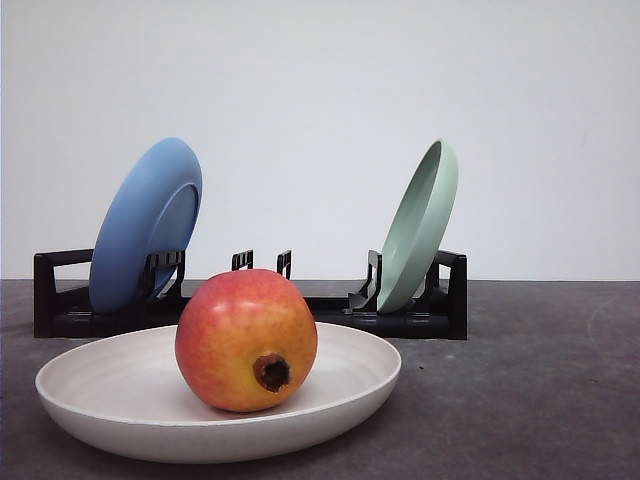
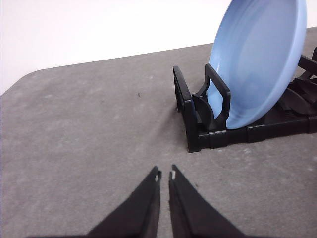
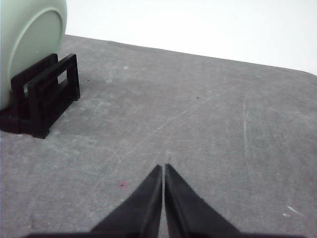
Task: Place pomegranate in white plate
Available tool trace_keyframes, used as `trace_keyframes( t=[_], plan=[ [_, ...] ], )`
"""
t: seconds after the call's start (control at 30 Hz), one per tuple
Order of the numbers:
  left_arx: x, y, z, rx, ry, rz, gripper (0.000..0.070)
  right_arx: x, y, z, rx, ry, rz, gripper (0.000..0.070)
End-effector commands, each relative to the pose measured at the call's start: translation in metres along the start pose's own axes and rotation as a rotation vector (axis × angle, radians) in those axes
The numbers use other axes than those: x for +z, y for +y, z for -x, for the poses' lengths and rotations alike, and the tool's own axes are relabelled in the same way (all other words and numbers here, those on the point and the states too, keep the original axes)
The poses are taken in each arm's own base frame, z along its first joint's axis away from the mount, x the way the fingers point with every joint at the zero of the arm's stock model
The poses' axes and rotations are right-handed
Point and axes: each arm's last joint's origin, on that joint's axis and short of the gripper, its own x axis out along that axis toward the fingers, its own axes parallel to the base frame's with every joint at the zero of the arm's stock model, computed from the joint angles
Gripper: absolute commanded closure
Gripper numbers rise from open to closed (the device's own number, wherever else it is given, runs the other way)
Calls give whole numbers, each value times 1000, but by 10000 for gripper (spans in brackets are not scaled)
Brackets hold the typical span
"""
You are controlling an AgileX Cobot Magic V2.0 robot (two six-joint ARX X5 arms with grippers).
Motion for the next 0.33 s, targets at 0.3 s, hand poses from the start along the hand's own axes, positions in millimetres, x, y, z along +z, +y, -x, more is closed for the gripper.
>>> trace_keyframes(
  t=[0.3],
  plan=[
    [-3, 0, -1, -1, 12, 4, 689, -1, 0, 0, -1, -6, -7, 700]
  ],
)
